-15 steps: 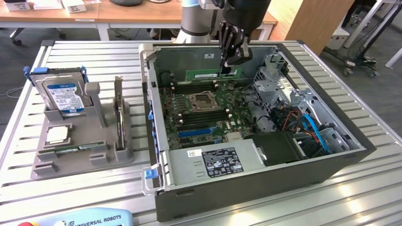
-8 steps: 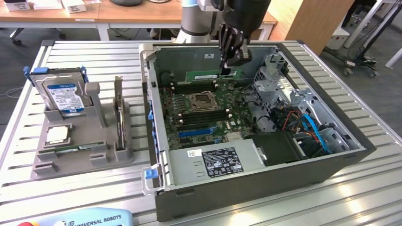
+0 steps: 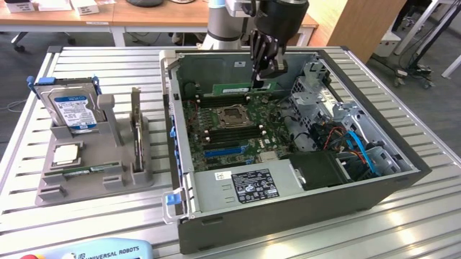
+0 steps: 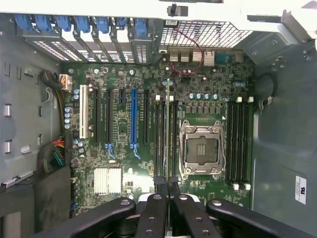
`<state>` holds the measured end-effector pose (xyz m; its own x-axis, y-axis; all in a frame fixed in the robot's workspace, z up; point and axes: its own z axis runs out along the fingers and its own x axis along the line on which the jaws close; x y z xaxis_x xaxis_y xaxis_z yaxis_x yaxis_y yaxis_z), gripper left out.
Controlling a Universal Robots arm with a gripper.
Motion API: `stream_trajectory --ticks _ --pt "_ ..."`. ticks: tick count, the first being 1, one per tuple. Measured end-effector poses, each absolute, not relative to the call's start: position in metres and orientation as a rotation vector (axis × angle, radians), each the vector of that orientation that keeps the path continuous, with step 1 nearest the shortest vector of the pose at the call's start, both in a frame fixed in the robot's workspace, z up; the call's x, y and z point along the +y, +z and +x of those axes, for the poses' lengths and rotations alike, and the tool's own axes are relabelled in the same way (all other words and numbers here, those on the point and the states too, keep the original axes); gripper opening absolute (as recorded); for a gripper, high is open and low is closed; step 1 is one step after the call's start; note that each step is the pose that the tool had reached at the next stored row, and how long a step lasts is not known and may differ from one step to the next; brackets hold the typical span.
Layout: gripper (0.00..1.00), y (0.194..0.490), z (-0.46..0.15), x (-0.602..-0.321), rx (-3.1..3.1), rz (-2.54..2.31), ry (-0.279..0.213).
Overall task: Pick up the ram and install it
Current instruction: 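Insert the ram into the slot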
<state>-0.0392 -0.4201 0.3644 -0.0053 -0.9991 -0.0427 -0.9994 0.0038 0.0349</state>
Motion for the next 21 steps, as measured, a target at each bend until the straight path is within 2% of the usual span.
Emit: stream_trajectory --ticks 21 --pt "0.12 0.3539 -0.0392 -0.4201 2.222 -2.212 0.086"
